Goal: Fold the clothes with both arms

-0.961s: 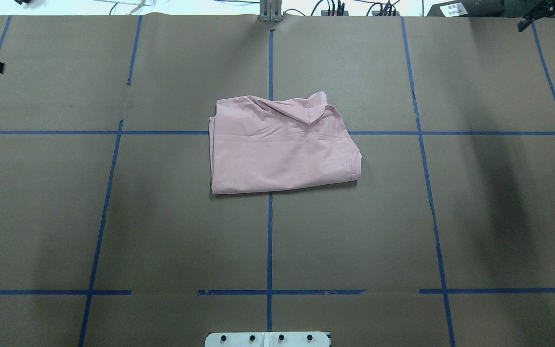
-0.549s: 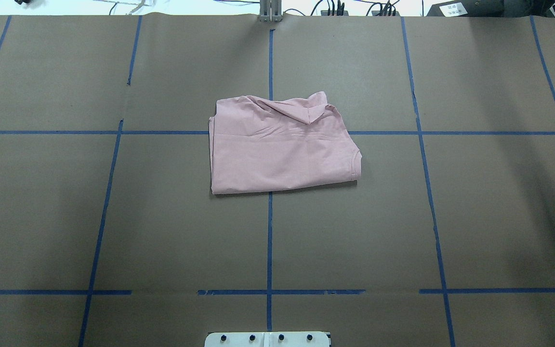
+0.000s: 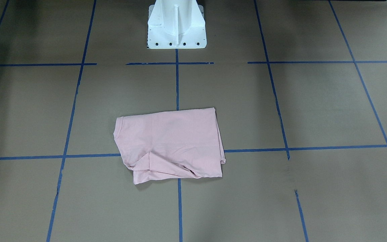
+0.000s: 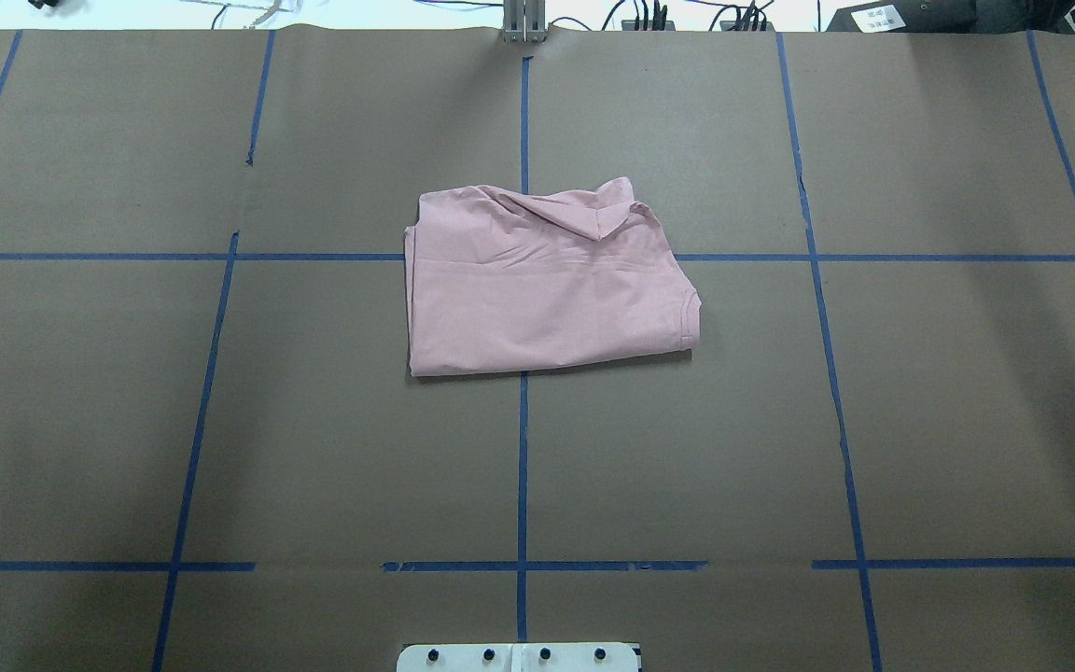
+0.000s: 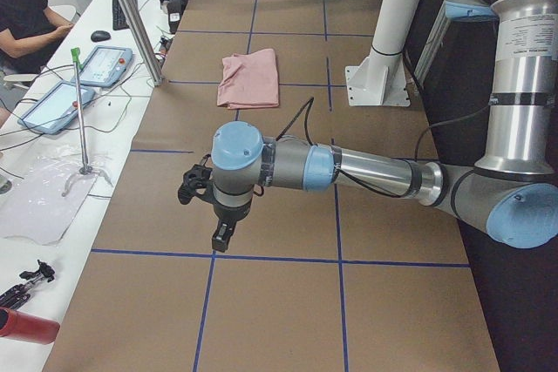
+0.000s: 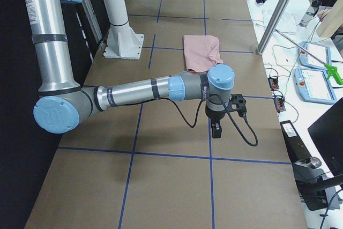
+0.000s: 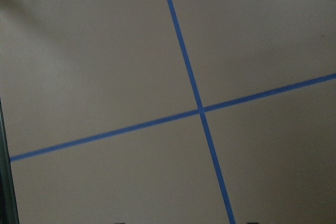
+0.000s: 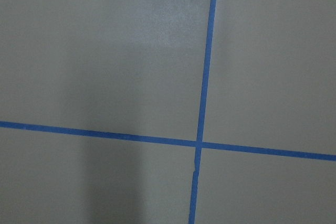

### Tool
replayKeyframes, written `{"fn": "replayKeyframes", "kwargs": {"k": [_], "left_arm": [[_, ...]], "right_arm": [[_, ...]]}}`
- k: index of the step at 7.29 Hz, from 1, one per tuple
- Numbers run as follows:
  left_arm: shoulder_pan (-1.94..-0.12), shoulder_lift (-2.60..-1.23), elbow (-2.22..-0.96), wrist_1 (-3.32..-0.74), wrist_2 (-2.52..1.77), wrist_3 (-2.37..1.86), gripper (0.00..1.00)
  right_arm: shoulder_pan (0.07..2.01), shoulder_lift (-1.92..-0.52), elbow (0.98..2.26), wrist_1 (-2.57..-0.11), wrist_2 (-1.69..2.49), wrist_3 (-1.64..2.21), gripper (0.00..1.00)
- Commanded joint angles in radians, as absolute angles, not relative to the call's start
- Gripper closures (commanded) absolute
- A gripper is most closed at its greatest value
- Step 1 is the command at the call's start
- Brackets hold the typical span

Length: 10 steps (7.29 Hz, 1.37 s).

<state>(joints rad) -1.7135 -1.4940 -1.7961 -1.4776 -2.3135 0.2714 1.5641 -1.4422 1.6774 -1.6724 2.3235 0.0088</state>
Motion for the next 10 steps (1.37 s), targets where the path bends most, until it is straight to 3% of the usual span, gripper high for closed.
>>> {"fn": "replayKeyframes", "kwargs": {"k": [1, 5, 10], "left_arm": [[-1.713, -1.419, -1.833, -1.538, -2.319, 0.273, 0.00], [-1.706, -1.420, -1.829, -1.536, -2.312, 0.272, 0.00], [-1.555, -1.477, -1.845, -1.483, -2.322, 0.061, 0.00]], "right_arm": [[1.557, -1.450, 1.674, -1.672, 2.352, 0.012, 0.00], [1.551, -1.466, 1.672, -1.671, 2.358, 0.011, 0.00], [1.477, -1.466, 1.681, -1.672, 2.359, 0.012, 0.00]]}}
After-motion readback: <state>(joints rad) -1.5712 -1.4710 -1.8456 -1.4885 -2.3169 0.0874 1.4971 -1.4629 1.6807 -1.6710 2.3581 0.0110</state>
